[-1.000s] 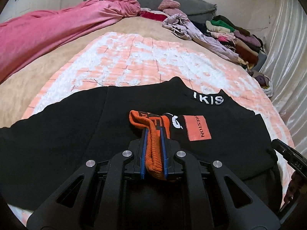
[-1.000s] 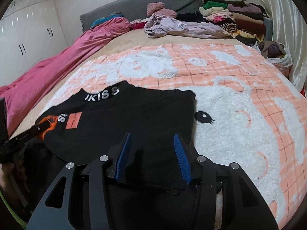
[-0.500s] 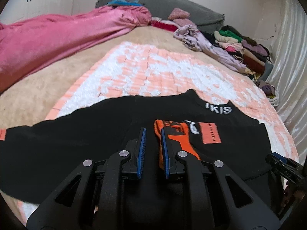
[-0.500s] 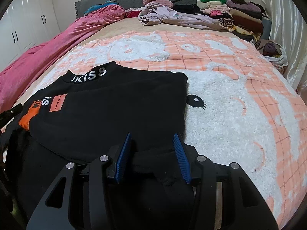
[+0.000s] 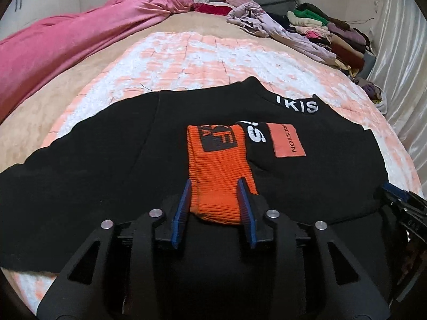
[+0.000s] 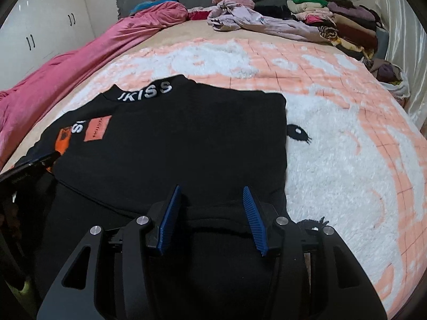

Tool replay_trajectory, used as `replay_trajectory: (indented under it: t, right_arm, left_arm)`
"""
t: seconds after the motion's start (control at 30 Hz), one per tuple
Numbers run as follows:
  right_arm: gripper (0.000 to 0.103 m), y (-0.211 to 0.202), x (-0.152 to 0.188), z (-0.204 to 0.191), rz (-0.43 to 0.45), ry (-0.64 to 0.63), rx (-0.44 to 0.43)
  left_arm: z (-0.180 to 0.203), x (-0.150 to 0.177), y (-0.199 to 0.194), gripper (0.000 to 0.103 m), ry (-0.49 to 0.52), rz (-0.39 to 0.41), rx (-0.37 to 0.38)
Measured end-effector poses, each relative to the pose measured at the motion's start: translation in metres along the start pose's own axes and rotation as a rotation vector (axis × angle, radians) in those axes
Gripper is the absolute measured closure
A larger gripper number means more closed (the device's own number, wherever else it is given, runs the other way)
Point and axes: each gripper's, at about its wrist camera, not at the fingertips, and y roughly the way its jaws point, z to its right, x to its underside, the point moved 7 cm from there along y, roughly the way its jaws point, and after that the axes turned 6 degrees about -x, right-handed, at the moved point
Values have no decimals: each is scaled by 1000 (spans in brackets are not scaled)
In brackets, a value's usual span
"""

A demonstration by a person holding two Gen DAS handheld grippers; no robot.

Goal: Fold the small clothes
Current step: 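Lay the cuff onto the shirt body with the left gripper and open, then move the left gripper to the other sleeve's orange cuff and grasp it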

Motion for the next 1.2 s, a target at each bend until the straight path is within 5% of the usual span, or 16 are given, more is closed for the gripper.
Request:
replay_trajectory:
  t: [0.27, 0.6, 0.67, 1.2]
  right_arm:
    - [48, -12, 2, -3, 30, 7, -25]
    - [37, -27, 2, -10, 56, 15, -39]
    - [35, -30, 2, -12, 62, 15, -39]
    - [22, -47, -7, -53, 111, -31, -87]
  left_arm:
    - [-2, 0, -5, 73, -14, 17, 9]
    - [-12, -1, -23, 51, -21, 63, -24]
    - [-17, -1, -27, 38, -30, 71, -34]
    - [-50, 1, -63, 18, -66, 132, -81]
